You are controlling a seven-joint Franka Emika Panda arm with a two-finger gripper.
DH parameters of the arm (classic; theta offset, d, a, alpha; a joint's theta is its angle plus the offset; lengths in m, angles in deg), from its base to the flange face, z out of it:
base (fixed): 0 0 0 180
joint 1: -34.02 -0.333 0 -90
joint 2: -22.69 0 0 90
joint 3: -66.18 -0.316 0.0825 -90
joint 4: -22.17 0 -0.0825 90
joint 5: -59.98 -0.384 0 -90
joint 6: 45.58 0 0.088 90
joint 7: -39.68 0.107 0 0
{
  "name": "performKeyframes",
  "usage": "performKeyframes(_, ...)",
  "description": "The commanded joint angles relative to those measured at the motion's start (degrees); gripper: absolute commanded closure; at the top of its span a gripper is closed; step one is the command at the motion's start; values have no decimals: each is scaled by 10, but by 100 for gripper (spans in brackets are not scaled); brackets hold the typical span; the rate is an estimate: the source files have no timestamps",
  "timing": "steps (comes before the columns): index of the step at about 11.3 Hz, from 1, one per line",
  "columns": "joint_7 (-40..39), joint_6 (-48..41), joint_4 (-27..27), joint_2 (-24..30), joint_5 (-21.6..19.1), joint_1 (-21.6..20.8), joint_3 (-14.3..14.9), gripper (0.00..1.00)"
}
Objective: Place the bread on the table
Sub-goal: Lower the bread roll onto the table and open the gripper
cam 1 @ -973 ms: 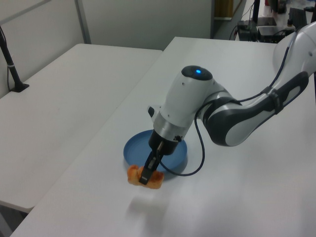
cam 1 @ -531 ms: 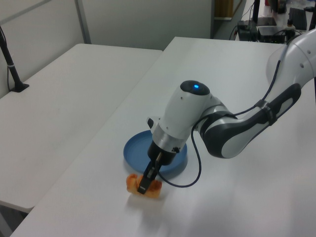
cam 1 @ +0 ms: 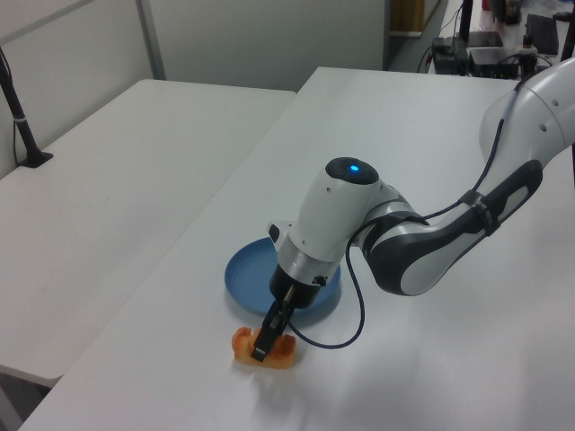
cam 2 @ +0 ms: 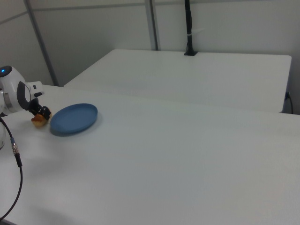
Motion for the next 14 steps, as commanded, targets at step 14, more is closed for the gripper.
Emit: performKeyframes(14,6,-327,-194,404,-75,112,4,0)
